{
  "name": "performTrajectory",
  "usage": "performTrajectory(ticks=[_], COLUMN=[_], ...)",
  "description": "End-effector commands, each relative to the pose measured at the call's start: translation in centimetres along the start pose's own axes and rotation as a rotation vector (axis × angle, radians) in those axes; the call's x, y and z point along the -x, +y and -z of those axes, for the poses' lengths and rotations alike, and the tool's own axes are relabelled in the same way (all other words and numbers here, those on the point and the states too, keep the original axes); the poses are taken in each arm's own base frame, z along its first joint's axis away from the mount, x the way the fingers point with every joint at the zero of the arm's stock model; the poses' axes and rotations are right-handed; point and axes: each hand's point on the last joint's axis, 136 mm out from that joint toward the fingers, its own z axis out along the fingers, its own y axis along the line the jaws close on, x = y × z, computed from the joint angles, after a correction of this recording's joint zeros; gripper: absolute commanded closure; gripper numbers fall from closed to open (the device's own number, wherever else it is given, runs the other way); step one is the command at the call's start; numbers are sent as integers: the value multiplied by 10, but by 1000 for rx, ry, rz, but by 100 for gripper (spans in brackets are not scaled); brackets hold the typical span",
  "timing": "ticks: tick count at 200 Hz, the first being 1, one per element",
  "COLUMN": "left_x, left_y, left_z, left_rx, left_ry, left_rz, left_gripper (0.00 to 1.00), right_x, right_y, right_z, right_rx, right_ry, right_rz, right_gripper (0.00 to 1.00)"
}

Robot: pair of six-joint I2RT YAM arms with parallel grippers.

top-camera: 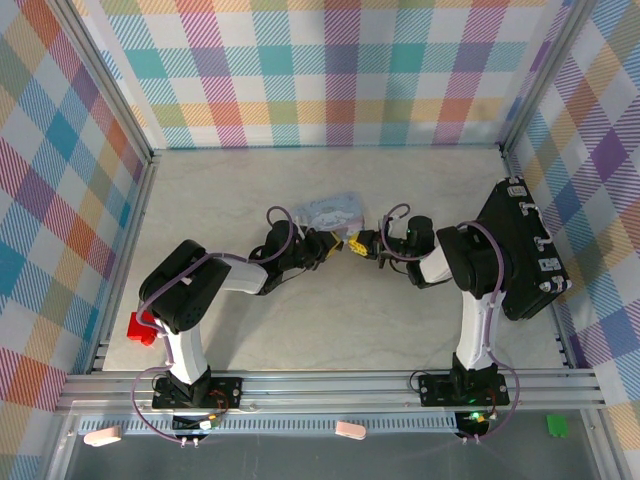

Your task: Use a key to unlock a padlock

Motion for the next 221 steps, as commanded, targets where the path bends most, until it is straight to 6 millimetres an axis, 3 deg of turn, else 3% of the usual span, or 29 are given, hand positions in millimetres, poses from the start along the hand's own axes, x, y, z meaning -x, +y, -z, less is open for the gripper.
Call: performTrajectory(ticks=[1,39,87,122,221], left_x=[-48,-34,-27,-22,-2], left_y=[-76,-75,-69,-76,-66], left_z=[8,4,5,3,-1], left_rx=[-243,-219,-203,-240,-242], left_ry=[164,92,44,27,-40], left_rz=[-69,-4,53,86,161], left_gripper=[100,100,100,100,100], right_x=[-10,-20,-30,-45,-69], right_y=[12,12,28,31,31], right_z=[-19,-31,-39,-48,-43], right_rx=[19,20,29,22,2], right_ry=[-43,-78,-126,-133,-235], right_rz=[24,14,60,70,90], right_gripper=[100,100,100,100,100])
